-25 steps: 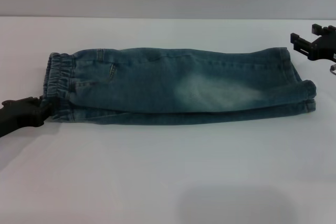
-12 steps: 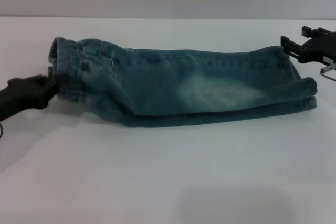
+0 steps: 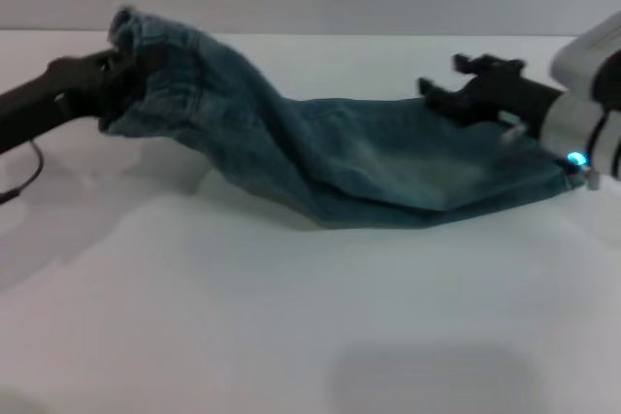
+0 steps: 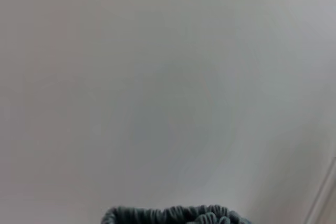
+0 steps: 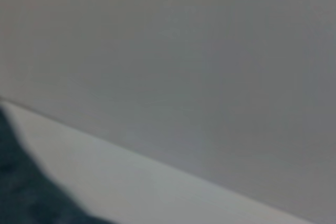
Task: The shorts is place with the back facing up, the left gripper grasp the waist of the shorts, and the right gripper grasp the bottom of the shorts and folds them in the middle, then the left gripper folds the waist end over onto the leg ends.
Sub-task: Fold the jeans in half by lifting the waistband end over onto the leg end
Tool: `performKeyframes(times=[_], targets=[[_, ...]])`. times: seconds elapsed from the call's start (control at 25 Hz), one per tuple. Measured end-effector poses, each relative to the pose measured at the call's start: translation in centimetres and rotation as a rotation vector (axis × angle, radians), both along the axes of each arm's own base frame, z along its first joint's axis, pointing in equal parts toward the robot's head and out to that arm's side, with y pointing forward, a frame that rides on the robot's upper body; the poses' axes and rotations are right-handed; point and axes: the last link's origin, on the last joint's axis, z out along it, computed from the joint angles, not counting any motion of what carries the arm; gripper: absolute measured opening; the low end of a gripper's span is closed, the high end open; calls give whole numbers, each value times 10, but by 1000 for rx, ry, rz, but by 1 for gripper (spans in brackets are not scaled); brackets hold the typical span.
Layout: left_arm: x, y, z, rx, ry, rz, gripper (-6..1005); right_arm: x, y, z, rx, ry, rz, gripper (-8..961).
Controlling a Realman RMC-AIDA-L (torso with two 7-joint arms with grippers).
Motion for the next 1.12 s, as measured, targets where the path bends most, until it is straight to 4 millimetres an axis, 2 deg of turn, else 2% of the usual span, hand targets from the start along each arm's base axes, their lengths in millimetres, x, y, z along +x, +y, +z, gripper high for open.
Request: performKeyframes(times=[0.16,0.24,0.32,0.6,0.96,1.12], targets=[[17,13,0,-7,-8,-39,105,-19,-6,-24,-71,5,60,593],[17,13,0,-7,-8,-39,105,-27,-8,-32,-100,13,80,593],[40,30,0,-14,-9,-86,105,-33,-12,-38,-127,27,98,593],[63,45,2,-23,-2,-136,104,-56,-24,-60,-228,70,157,592],[77,48,-3,-48,-4,-171,105,-102,-36,-83,-363,111,274,592],[77,48,-4,-52,-7,-174,105,-111,-36,-86,-379,110,295,592]])
